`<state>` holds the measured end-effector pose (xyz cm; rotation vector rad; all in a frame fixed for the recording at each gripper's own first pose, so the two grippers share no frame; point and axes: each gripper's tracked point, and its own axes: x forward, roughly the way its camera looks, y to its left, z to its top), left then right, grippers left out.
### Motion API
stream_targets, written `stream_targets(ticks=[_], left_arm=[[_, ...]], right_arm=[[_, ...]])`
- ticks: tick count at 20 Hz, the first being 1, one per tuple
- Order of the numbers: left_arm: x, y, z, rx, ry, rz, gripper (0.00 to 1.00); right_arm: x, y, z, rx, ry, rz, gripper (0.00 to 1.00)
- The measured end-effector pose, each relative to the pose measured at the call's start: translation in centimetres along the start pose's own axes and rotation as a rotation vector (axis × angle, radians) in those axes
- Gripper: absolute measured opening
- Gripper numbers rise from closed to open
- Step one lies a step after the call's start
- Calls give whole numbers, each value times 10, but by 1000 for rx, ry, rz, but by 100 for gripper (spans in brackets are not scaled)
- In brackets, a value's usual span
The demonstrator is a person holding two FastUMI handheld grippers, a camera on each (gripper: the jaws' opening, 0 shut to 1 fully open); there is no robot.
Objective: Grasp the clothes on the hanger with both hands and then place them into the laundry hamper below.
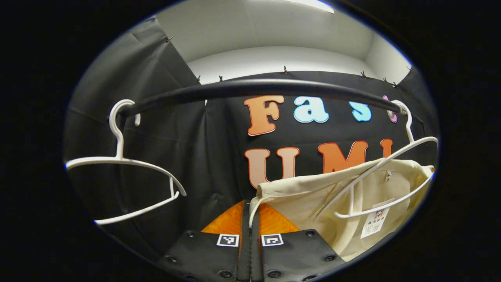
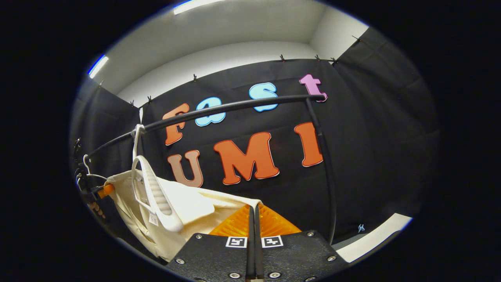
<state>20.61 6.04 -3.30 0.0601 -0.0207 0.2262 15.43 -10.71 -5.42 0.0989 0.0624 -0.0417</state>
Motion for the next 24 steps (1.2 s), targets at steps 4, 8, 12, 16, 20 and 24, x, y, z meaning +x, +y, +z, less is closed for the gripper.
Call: stream_targets(ticks=[4,8,12,16,20,24], left_arm=[[5,17,-29,9,50,21,7],[-3,33,-69,-15,124,11,7],[-21,35,-92,-12,165,-10,6],[-21,28,-111,-15,193,-52,7],[-32,17,-118,21,203,-106,7],[-56,-24,-137,27,214,-200,7]], right_arm=[[4,1,-39,35,65,22,0],[6,1,-79,14,126,19,0],[3,0,-116,-27,181,7,0],[-12,1,-150,-30,227,7,0],[-26,22,-186,-93,260,43,0],[-46,60,-223,-75,322,120,0]])
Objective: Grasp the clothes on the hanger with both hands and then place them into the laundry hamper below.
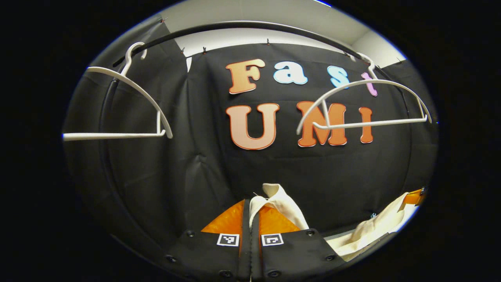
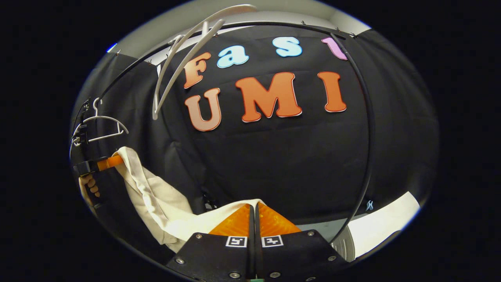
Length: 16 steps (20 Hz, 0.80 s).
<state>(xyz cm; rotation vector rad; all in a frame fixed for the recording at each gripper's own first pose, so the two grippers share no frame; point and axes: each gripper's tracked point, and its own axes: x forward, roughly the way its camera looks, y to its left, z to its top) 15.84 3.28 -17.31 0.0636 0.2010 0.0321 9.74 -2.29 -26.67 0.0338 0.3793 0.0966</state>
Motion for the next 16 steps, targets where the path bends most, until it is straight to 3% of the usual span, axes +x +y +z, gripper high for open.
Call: stream_targets(ticks=[6,12,16], left_arm=[[-24,-45,-34,35,30,-118,7],[-34,-87,-86,-26,97,-218,7],[-33,-98,-138,-47,172,-245,7]], right_arm=[[3,23,-53,-2,55,31,0],[11,33,-109,-30,112,24,0],[19,32,-157,-2,174,13,0]])
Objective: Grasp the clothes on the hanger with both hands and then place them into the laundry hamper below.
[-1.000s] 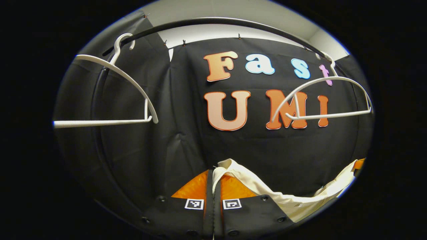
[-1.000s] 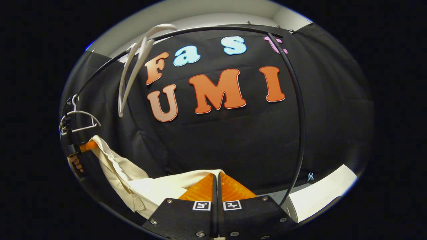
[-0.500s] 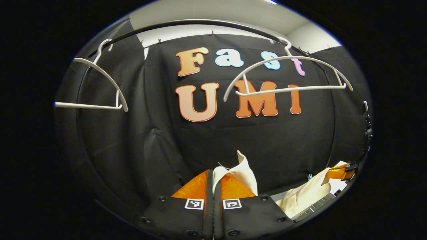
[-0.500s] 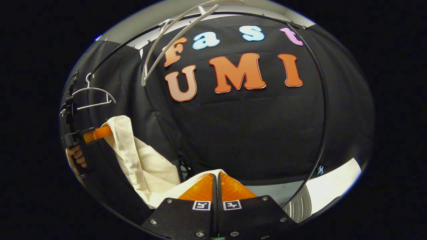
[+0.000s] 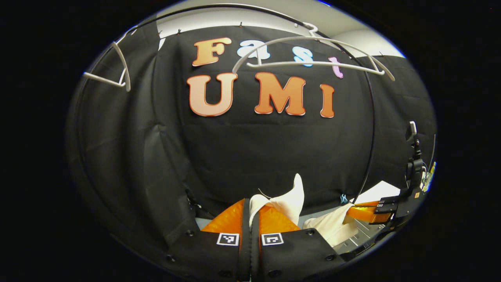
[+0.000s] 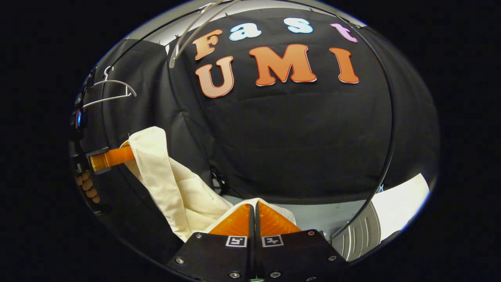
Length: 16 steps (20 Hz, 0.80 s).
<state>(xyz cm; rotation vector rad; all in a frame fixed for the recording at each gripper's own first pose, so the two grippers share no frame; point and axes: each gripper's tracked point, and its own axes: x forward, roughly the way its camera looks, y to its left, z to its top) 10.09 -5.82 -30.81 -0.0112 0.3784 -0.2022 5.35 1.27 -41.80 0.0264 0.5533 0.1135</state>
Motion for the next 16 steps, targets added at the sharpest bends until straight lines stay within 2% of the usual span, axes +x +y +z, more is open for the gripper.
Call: stream_targets(ticks=[4,12,16], left_arm=[[4,-5,-48,-13,47,-1,7],[23,-20,-175,-116,271,-22,7],[26,-15,-238,-172,370,32,7]], right_arm=[[12,-17,-42,21,65,-41,0],[31,-29,-143,111,183,-81,0],[34,-34,-184,134,241,-109,0]])
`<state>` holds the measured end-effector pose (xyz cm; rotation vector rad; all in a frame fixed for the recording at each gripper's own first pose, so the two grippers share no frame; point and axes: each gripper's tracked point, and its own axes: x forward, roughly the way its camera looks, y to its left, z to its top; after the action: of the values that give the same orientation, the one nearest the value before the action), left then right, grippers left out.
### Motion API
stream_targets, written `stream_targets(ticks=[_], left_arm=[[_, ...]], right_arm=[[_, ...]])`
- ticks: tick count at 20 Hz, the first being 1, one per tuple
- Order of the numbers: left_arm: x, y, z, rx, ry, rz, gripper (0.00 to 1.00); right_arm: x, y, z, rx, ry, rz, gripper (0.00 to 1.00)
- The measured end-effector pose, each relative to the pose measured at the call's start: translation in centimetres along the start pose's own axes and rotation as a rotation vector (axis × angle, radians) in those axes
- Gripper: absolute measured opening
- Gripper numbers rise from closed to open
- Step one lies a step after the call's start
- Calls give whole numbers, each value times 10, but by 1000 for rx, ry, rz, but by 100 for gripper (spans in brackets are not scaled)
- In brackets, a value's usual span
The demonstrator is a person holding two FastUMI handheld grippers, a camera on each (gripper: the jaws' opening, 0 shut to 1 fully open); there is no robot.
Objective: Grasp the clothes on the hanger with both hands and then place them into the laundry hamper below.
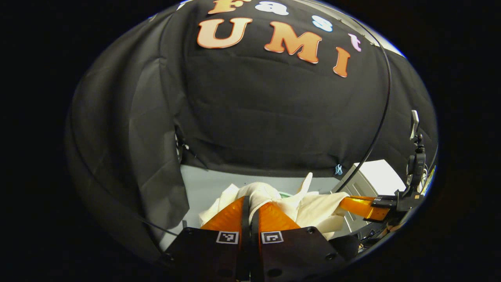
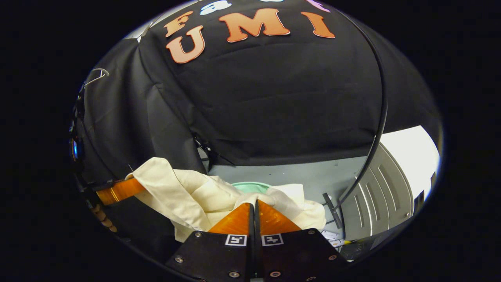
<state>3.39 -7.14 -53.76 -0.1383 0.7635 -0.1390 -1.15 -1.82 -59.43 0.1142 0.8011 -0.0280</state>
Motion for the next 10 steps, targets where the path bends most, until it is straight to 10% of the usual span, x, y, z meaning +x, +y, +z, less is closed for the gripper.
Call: stream_targets(ticks=[10], left_arm=[[36,22,-157,-68,299,93,7]], right_arm=[[37,-26,-102,84,192,-78,0]])
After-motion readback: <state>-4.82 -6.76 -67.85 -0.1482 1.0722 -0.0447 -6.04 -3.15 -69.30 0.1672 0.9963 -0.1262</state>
